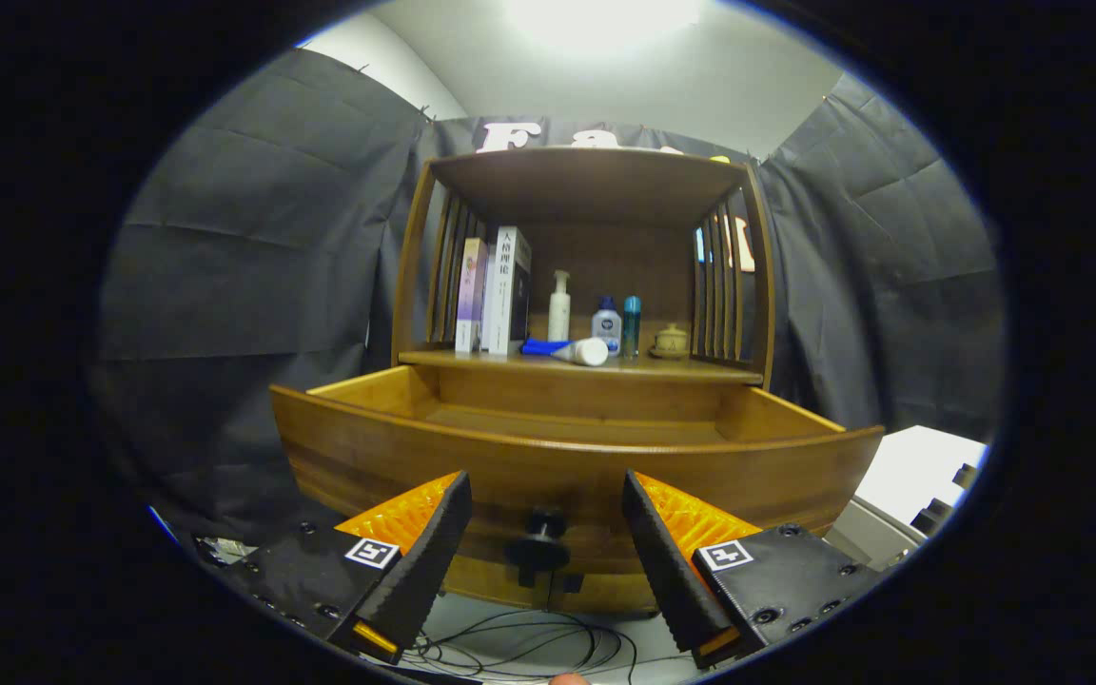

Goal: Pull open the drawer, take out the items inside it, and place them on the countertop above the cabinet.

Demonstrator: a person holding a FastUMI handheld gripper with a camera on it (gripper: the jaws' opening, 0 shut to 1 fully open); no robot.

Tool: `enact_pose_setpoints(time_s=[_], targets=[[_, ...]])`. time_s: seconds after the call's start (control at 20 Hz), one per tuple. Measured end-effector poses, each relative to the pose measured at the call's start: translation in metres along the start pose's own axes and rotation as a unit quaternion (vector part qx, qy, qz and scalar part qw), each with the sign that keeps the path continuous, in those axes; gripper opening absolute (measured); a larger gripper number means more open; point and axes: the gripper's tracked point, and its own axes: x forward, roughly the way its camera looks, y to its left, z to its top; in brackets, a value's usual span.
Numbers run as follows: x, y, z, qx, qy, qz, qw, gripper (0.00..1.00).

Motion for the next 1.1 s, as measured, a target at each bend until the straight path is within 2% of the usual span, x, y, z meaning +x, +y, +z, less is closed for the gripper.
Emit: enact_pose_setpoints(time_s=[0.25, 0.5, 0.95, 1.1], targets=[[0.015, 0.004, -0.046, -0.002, 0.066, 0.000, 0.998, 0.99], [0.026, 0.006, -0.045, 0.000, 0.061, -0.003, 0.998, 0.98], [0.038, -0.002, -0.043, 0.006, 0.059, -0.043, 0.997, 0.98], [0.045, -0.003, -0.040, 0.019, 0.060, -0.040, 0.997, 0.99]])
